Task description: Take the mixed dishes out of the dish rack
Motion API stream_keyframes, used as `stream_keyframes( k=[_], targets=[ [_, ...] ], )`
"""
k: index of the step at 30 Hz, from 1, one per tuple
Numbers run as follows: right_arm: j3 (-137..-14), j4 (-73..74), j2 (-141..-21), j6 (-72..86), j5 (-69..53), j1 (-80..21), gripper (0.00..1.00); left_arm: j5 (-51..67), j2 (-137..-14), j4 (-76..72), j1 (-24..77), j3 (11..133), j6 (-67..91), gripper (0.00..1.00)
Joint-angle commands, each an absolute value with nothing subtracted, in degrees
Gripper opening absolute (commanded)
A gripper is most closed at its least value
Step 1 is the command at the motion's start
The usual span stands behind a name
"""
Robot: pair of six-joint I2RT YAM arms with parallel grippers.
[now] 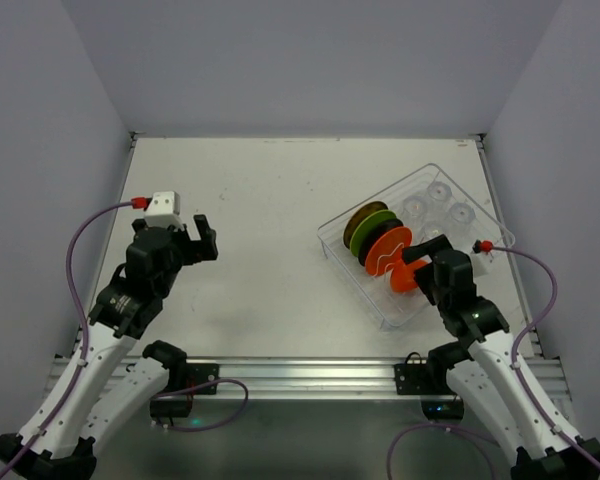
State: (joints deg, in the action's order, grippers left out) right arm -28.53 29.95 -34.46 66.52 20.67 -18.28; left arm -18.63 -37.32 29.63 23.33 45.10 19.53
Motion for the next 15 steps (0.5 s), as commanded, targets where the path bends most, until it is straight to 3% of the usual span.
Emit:
stream_keyframes(
  k=[1, 15],
  targets=[
    [-26.0, 23.6, -33.7, 65.1, 19.1, -18.0, 0.98, -18.0, -37.5, 27.7, 23.5, 44.5, 20.3, 1.0],
    [-21.6, 18.2, -33.8, 65.9, 14.1, -16.7, 0.93, -18.3, -36.6, 27.9, 23.5, 44.4, 20.3, 1.0]
  ],
)
